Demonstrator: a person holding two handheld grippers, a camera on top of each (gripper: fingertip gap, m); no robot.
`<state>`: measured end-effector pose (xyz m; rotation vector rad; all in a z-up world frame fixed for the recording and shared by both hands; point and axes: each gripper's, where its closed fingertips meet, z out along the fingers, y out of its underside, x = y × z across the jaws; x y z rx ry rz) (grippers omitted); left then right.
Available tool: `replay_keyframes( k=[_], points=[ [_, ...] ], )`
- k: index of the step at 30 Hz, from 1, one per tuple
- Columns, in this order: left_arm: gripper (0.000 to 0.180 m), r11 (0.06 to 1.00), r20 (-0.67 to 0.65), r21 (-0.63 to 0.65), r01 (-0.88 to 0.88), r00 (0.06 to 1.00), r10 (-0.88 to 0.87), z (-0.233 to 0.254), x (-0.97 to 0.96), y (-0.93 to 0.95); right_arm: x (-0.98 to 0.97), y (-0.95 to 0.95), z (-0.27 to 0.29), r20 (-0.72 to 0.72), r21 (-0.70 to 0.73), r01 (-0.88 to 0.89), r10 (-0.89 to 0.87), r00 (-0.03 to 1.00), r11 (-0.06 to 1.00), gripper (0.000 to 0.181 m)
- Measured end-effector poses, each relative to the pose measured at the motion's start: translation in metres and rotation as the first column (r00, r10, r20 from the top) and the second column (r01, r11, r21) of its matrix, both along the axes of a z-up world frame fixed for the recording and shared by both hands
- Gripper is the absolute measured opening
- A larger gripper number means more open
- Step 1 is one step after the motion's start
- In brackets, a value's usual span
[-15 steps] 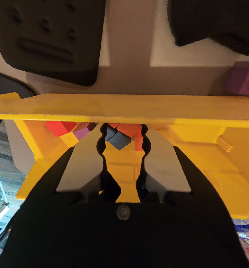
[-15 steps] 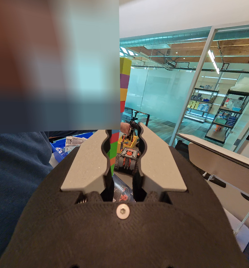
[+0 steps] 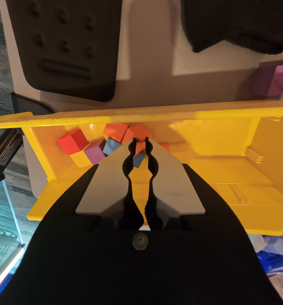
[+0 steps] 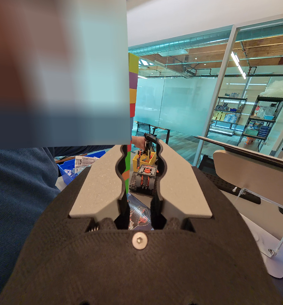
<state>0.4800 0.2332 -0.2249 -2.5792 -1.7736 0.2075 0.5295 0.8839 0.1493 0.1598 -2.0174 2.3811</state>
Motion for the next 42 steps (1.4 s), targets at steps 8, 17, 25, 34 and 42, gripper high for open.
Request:
replay_keyframes(
  k=[8, 17, 25, 34, 42],
  points=[
    [0.058, 1.000, 0.121, 0.006, 0.021, 0.992, -0.022, -0.016, 0.010, 0.009, -0.004, 0.002, -0.008, 0.015, 0.003, 0.007, -0.007, 1.000, 1.000, 0.033],
    [0.033, 0.999, 0.075, -0.051, -0.003, 0.997, 0.006, -0.011, 0.009, 0.000, -0.008, 0.002, -0.015, 0.025, 0.004, 0.002, -0.002, 1.000, 1.000, 0.032],
    [0.033, 0.999, -0.338, 0.039, 0.039, 0.941, -0.023, 0.094, 0.006, 0.040, 0.031, -0.014, -0.020, -0.150, 0.029, -0.125, 0.128, 0.980, 0.992, 0.035],
    [0.034, 0.988, -0.727, -0.019, 0.152, 0.676, -0.119, 0.241, 0.084, 0.158, 0.135, -0.038, -0.040, -0.213, 0.043, -0.508, 0.505, 0.837, 0.860, 0.036],
    [0.033, 0.967, -0.843, -0.157, 0.202, 0.483, -0.237, 0.282, 0.166, 0.307, 0.175, -0.052, -0.062, -0.024, 0.037, -0.642, 0.643, 0.765, 0.766, 0.032]
  ],
)
